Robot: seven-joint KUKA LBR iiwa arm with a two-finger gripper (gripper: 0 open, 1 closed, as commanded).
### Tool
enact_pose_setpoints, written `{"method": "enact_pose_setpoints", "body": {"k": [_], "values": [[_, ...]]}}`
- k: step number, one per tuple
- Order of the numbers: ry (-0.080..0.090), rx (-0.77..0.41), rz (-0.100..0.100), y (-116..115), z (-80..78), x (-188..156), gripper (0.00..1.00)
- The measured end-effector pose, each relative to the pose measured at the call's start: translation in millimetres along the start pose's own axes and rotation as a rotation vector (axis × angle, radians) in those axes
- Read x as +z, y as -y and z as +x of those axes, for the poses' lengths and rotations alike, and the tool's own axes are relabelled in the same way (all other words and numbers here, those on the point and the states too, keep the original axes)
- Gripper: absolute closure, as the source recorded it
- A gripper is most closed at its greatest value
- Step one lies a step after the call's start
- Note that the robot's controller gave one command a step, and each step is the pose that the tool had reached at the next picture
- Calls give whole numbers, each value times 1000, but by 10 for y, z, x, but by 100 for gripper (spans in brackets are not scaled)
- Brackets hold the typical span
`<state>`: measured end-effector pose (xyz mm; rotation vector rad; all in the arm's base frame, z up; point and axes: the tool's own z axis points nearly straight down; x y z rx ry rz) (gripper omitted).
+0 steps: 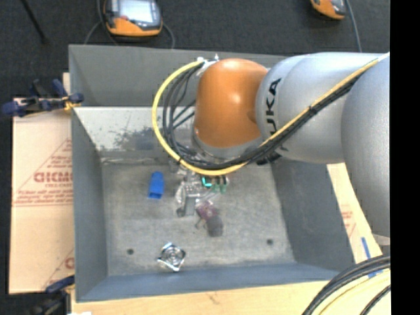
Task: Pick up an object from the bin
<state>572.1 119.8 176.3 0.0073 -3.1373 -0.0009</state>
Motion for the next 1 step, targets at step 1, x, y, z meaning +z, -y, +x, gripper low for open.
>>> {"method": "enact_pose_setpoints", "body": {"k": [1], "values": [[-19,-398,-3,709,-708,1005,0]]}}
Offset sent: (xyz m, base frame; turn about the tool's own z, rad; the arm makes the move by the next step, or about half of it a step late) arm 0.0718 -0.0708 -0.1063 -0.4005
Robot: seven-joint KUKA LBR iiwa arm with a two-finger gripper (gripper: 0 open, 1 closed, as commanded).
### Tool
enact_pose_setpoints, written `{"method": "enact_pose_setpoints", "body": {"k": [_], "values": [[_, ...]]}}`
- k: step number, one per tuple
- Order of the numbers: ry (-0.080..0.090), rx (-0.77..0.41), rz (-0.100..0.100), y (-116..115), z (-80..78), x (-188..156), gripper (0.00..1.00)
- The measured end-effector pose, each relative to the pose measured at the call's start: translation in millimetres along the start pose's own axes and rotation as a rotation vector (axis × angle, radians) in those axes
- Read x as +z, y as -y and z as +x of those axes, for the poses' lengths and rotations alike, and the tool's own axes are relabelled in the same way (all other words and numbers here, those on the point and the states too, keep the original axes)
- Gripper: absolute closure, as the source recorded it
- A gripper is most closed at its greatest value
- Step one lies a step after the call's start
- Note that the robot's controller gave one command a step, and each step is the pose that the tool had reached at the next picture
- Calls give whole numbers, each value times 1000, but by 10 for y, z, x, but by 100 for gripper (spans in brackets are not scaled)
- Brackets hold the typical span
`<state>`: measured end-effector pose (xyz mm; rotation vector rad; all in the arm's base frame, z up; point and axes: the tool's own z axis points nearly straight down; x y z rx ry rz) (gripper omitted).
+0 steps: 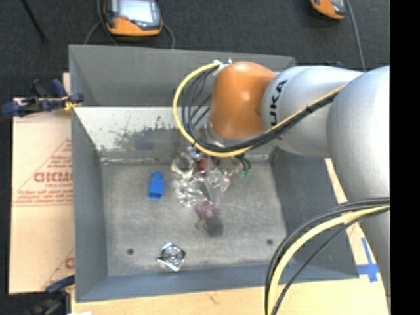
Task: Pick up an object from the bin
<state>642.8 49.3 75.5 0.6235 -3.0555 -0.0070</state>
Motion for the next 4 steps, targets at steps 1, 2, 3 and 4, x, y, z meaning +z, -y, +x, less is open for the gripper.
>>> {"method": "enact_pose_setpoints", "body": {"k": [1,2,3,4], "values": [[28,45,9,3,231,-277,0],[24,132,7,-22,361,-261,0],[33,267,7,-88,422,35,0],[29,376,5,-141,618,50,0]]}}
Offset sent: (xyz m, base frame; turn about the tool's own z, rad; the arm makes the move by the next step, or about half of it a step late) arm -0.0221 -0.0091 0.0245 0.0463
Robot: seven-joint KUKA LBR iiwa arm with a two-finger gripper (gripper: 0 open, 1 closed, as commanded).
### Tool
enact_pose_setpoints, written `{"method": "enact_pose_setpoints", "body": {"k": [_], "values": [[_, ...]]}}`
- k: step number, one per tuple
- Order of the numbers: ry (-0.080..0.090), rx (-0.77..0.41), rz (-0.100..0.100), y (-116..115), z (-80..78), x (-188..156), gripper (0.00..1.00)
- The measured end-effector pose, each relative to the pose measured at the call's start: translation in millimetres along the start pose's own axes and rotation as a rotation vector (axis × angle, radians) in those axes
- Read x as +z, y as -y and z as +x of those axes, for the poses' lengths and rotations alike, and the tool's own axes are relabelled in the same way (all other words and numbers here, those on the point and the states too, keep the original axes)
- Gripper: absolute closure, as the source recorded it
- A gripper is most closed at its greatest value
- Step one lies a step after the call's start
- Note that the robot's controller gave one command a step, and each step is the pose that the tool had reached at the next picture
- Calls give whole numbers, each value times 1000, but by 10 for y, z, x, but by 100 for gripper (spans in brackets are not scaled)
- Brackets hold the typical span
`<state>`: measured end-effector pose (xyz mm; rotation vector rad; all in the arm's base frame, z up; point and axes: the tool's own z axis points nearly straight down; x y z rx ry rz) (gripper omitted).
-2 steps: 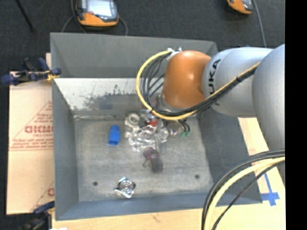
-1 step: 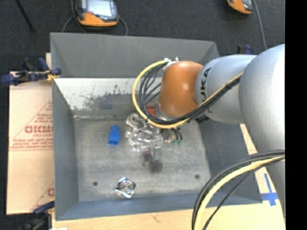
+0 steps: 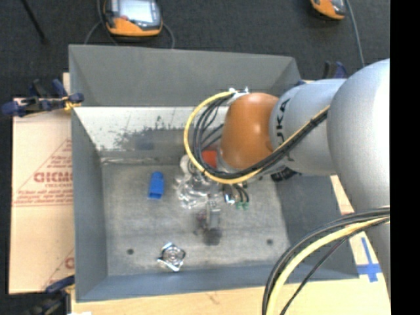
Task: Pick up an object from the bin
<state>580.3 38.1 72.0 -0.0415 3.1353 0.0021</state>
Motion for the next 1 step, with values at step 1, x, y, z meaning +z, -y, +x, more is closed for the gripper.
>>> {"method": "enact_pose_setpoints", "body": {"k": [1], "values": [[4,1,2,13,-17,-28,100]]}}
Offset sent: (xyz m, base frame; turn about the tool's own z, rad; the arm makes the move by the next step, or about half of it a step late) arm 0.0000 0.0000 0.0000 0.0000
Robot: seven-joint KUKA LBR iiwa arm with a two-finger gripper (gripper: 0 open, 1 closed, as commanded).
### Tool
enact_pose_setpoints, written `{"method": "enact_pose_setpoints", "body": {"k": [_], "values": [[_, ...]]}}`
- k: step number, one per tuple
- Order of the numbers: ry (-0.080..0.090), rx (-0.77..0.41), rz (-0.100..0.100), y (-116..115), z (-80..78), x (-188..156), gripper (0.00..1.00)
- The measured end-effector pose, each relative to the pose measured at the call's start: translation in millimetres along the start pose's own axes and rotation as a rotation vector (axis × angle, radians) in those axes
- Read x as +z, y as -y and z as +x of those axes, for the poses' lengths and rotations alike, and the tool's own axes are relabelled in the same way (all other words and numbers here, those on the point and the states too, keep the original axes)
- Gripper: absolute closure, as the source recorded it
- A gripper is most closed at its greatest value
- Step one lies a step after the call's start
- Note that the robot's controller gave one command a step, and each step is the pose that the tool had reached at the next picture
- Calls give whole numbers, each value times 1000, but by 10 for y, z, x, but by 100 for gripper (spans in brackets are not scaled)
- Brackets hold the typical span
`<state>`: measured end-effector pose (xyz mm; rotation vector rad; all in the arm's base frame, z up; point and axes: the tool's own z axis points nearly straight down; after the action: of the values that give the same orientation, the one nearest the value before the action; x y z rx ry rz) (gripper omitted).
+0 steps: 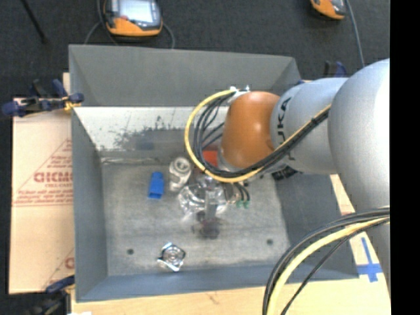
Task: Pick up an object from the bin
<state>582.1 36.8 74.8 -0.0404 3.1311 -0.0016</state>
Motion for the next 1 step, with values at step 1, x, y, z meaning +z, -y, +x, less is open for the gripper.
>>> {"method": "enact_pose_setpoints", "body": {"k": [1], "values": [[-5,1,0,13,-9,-133,100]]}}
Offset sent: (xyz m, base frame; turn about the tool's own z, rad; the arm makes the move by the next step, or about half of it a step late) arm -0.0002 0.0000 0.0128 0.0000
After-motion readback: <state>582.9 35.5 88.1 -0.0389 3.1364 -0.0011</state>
